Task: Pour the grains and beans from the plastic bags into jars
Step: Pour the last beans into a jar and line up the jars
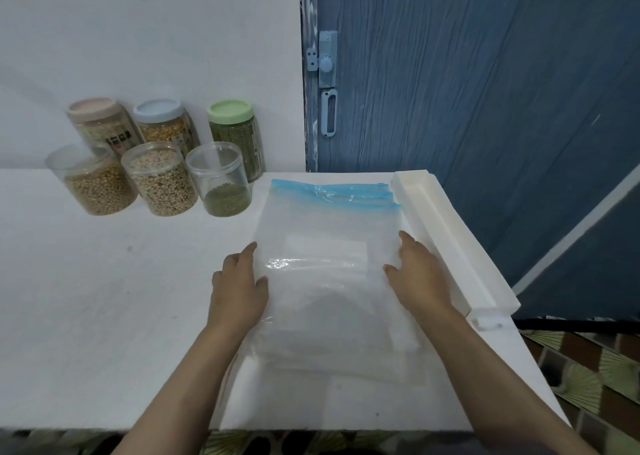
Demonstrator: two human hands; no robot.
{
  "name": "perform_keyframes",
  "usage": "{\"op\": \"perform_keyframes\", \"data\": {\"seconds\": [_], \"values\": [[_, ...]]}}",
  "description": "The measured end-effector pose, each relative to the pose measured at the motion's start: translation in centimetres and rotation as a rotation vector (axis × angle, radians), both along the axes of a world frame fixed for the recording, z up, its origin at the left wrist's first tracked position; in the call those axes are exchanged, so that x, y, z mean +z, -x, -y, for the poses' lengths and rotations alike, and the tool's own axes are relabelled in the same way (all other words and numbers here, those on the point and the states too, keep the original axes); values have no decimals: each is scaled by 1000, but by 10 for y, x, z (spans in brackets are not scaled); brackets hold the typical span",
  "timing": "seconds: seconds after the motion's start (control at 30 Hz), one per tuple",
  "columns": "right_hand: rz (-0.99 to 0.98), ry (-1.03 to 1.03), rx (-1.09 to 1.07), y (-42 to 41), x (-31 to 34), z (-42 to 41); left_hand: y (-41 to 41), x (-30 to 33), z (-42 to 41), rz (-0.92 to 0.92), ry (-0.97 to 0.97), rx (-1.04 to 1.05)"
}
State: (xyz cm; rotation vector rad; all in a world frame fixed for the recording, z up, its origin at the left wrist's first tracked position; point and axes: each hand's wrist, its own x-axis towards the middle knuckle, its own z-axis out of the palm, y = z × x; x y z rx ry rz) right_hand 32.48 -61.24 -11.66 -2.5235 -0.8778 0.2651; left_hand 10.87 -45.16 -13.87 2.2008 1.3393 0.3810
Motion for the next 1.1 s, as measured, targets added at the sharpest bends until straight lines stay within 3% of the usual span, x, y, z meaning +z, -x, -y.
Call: {"op": "perform_keyframes", "data": {"seconds": [0.13, 0.27, 0.37, 0.43, 0.57, 0.7, 0.97, 1.03, 1.1], "values": [[237, -121, 65, 9, -9, -1, 1, -4, 6, 50, -178, 3], [26, -224, 27, 6, -5, -5, 3, -6, 14, 196, -281, -5], [-79, -333, 3, 3, 4, -10, 4, -7, 12, 318, -186, 5], [-82, -366, -38, -3, 11, -16, 4, -7, 8, 301, -132, 15], [-53, -197, -57, -14, 17, -29, 1, -6, 3, 122, -65, 38], [-32, 139, -15, -9, 9, -23, 4, -5, 1, 35, -62, -21], [-160, -245, 23, 19, 10, 11, 18, -5, -2, 149, -61, -139], [-172, -237, 36, 19, 20, 17, 20, -5, -3, 127, -48, -160], [-246, -103, 64, 18, 30, 23, 22, -5, -4, 104, -17, -157]]}}
